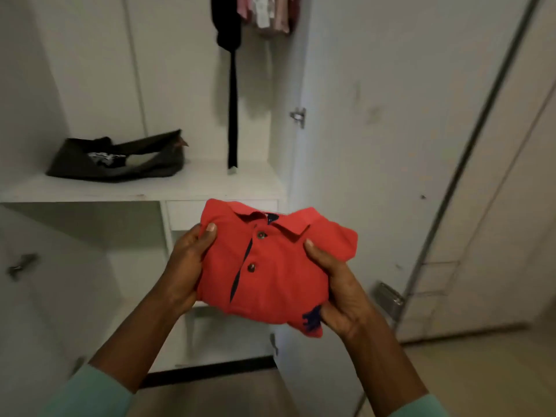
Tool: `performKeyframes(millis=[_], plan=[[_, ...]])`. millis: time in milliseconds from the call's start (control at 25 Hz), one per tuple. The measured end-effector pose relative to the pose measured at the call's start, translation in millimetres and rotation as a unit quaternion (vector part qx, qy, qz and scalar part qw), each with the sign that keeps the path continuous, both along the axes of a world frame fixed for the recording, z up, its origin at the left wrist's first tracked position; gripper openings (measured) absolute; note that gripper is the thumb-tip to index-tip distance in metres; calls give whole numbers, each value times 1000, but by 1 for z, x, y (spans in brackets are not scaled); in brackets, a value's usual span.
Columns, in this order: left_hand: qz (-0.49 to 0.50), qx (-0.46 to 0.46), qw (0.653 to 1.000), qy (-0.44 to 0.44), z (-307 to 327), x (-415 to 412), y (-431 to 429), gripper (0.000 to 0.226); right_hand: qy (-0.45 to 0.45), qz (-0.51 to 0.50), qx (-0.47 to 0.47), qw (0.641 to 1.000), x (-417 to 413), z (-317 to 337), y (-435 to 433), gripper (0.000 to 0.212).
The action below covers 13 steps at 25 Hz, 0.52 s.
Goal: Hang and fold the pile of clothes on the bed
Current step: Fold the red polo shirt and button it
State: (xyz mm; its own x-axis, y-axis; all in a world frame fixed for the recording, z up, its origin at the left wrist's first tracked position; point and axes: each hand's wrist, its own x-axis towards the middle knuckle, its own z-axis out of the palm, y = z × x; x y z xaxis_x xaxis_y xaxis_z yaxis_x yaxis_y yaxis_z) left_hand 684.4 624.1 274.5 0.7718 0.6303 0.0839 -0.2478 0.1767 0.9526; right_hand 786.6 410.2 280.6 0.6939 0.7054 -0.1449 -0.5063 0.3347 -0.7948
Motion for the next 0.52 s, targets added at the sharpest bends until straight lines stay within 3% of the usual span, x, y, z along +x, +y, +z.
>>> performKeyframes(millis=[120, 240, 520], plan=[[-5, -33, 999, 43, 3, -25, 78, 41, -19, 36, -7, 999, 3, 6, 87, 41], [-9, -123, 989, 76, 2, -44, 140, 46, -14, 69, 1, 997, 0, 19, 170, 38], [27, -194, 981, 9, 7, -31, 246, 36, -32, 90, -38, 995, 31, 40, 302, 33]])
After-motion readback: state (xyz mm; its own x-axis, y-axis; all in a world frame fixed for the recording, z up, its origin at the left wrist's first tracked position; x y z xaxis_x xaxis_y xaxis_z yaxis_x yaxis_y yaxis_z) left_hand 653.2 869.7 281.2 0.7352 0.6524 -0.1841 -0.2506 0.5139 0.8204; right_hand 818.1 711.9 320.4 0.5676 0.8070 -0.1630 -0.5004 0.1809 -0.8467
